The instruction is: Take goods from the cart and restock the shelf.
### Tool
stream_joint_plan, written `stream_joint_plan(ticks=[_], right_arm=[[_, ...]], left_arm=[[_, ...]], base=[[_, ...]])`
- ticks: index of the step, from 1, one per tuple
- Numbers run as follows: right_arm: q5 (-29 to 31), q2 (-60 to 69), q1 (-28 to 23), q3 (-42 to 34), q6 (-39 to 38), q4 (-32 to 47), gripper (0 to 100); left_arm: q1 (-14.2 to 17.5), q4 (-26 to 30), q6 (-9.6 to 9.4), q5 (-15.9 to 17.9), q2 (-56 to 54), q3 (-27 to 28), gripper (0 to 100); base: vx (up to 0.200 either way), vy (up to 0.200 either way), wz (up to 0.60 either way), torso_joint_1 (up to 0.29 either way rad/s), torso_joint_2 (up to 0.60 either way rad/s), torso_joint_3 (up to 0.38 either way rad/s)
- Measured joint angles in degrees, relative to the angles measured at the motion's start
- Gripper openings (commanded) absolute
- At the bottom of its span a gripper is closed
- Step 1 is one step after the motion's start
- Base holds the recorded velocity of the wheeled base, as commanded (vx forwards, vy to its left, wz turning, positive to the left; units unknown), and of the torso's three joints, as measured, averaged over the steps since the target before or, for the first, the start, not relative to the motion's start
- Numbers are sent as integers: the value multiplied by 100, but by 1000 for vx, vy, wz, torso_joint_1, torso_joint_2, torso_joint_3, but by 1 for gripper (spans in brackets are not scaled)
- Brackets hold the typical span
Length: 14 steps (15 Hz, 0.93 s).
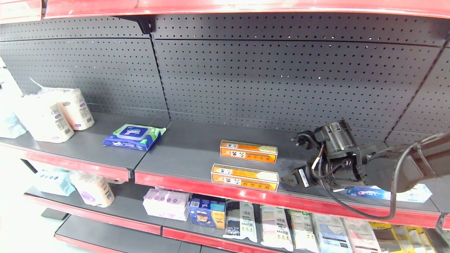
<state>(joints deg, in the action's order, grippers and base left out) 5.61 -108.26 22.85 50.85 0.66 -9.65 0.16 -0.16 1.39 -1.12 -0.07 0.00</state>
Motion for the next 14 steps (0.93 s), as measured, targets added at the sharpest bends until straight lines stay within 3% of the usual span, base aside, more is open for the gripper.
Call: stream_joint_plan(ticks=[5, 14], right_arm=[[-6, 55, -74, 61, -23, 0, 100], [-165, 1221, -691, -232, 45, 11, 100]], left_arm=[[-2, 0, 0, 0, 0, 0, 100], [2, 0, 0, 1, 0, 0, 100]], base=[[0, 0, 0, 0, 0, 0], [0, 0, 0, 0, 0, 0]])
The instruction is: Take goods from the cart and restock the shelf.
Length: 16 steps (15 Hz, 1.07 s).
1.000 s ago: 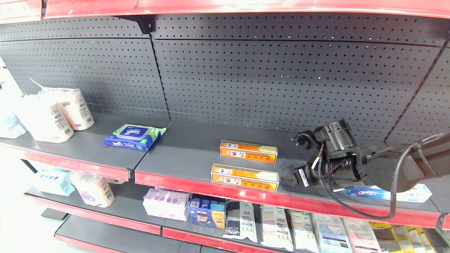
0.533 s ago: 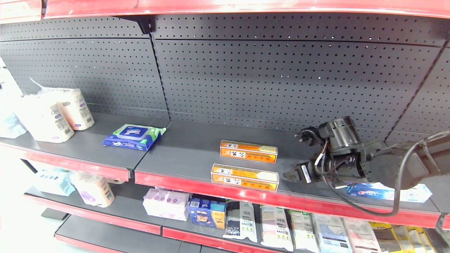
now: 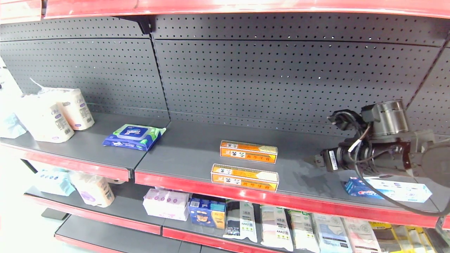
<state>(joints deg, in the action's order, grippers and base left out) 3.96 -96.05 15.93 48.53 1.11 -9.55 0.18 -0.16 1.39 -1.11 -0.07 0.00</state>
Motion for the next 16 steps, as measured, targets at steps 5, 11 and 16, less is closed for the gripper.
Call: stream_joint_plan(ticks=[5, 11, 16], right_arm=[[-88, 1078, -329, -372, 69, 279, 100], [-38, 2681, -767, -1604, 69, 328, 100], [-17, 3977, -1142, -2530, 56, 321, 100]], left_arm=[[-2, 0, -2, 0, 0, 0, 100], [-2, 0, 0, -1, 0, 0, 100], [-2, 0, 0, -1, 0, 0, 100]], base=[[0, 0, 0, 0, 0, 0], [0, 0, 0, 0, 0, 0], [0, 0, 0, 0, 0, 0]])
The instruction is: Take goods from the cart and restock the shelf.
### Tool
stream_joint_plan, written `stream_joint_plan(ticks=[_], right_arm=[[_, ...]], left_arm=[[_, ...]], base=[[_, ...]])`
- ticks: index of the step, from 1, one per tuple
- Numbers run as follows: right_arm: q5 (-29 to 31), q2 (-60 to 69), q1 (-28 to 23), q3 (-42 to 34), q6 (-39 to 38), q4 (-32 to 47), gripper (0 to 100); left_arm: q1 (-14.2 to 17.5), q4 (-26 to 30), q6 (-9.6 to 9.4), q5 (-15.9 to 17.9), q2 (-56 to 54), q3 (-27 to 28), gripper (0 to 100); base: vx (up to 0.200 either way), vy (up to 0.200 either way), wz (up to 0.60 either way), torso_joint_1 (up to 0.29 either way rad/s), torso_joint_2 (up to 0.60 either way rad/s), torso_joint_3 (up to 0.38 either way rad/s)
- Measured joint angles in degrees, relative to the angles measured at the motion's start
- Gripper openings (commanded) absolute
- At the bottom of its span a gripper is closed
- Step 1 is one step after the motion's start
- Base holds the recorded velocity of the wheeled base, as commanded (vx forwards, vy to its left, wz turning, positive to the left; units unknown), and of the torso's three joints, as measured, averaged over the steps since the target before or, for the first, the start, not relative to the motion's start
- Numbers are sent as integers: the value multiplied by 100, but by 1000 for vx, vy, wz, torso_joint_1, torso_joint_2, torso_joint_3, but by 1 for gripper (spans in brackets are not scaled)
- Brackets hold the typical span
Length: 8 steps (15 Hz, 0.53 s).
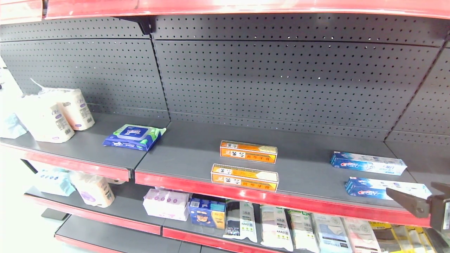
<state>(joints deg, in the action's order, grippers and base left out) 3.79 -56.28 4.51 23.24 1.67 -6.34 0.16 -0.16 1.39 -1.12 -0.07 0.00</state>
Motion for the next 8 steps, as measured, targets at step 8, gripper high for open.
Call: stream_joint_plan(ticks=[8], right_arm=[[-23, 1779, -795, -973, 344, 240, 100]], left_arm=[[0, 0, 0, 0, 0, 0, 100]], base=[[0, 0, 0, 0, 0, 0]])
